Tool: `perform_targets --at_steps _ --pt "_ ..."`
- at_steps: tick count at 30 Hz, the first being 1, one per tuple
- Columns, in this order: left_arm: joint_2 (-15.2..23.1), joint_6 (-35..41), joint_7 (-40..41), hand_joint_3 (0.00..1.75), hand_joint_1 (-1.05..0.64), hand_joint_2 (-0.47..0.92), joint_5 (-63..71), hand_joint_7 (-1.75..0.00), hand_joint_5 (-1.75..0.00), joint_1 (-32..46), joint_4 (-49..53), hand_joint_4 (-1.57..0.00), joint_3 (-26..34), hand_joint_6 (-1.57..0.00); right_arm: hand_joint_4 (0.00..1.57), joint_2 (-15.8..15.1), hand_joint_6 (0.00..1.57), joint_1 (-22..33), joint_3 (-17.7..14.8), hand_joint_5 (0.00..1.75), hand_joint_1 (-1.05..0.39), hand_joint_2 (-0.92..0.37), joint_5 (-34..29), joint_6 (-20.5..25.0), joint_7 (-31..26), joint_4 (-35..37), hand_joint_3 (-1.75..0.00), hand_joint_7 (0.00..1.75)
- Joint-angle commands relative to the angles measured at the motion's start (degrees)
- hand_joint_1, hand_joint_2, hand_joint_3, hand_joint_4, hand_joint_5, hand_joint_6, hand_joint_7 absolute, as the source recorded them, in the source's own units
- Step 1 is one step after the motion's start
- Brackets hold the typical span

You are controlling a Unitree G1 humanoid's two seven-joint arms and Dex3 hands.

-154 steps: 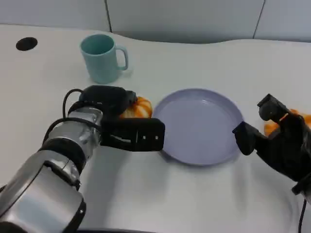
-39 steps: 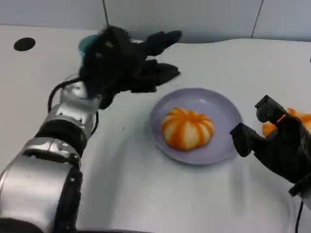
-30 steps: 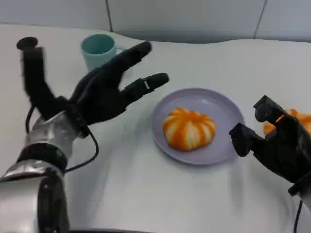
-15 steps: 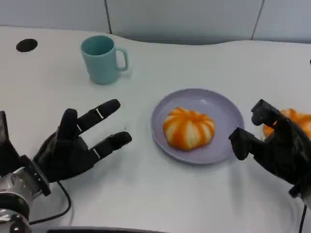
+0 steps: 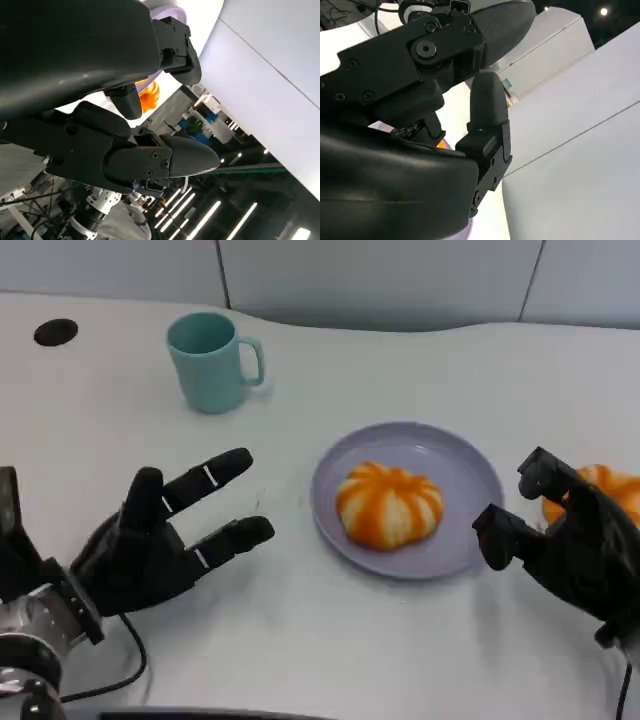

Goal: Grasp the bread from the table and place it into the plate.

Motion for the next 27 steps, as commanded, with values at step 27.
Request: perform_targets --at_steps 27 --pt "1.00 -2.30 0.30 0.38 -0.81 0.92 1.99 -0.93 -1.30 -0.56 0.43 -0.18 -1.02 -0.28 0.83 -0.47 0.59 0.57 -0.17 1.75 -0.37 -0.87 0.36 -1.52 0.86 1.03 0.00 1.75"
